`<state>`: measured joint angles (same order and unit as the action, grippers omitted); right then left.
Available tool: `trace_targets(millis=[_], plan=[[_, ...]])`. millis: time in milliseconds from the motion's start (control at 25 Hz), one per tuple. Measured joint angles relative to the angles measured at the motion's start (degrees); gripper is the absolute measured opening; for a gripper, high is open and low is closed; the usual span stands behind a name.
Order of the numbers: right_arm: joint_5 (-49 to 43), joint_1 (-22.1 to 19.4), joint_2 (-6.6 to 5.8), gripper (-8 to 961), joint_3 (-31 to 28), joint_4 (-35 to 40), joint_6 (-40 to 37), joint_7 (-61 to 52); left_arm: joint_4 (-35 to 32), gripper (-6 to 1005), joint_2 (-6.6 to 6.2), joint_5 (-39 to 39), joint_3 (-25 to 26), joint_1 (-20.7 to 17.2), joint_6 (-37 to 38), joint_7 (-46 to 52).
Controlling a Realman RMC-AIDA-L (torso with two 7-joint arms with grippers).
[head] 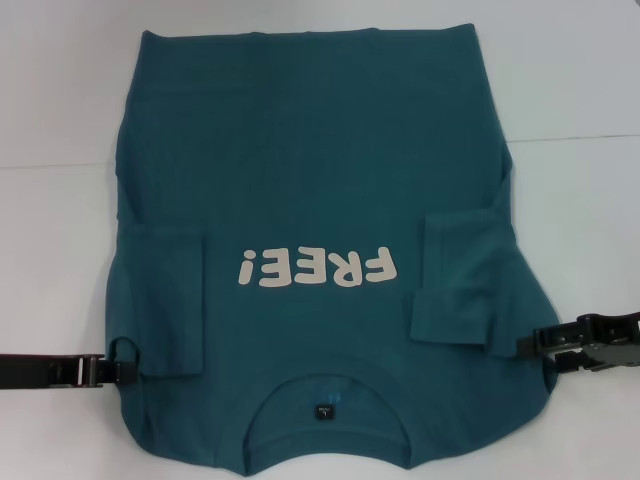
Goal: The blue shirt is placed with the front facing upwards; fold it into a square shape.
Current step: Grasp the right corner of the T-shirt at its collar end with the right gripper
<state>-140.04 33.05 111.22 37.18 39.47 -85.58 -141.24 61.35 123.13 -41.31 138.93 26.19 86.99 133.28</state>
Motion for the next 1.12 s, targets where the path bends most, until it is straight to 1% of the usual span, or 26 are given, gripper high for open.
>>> trace_targets(millis=[240,680,760,920,1120], plan=[[-0.12,-0.31,-0.26,857,-0.01,-0.01,-0.06,-0.27,0.01,32,0.00,0.00,0.02,-0.01,0.06,-0.04],[-1.82,-1.02,-0.69,733,0.37,0.53,-0.80,-1.04,0.44,33,-0.09,0.00,0.02,-0.13,0.53,-0.01],[-1.91,-1.11,-0.95,520,0.33,0.60,-0.81,-0.83,0.44,32,-0.13,0.00,0.02,-0.18,0.57,0.02],[-2.00,-1.17,-1.46,421,0.42,0.62,-0.42,-0.69,0.44,32,-0.24,0.00,0.02,-0.31,0.70,0.10],[-2.07,-1.16,-1.71,298,0.23,1.22,-0.52,0.11,0.44,32,-0.30,0.01,0.10,-0.35,0.72,0.12]])
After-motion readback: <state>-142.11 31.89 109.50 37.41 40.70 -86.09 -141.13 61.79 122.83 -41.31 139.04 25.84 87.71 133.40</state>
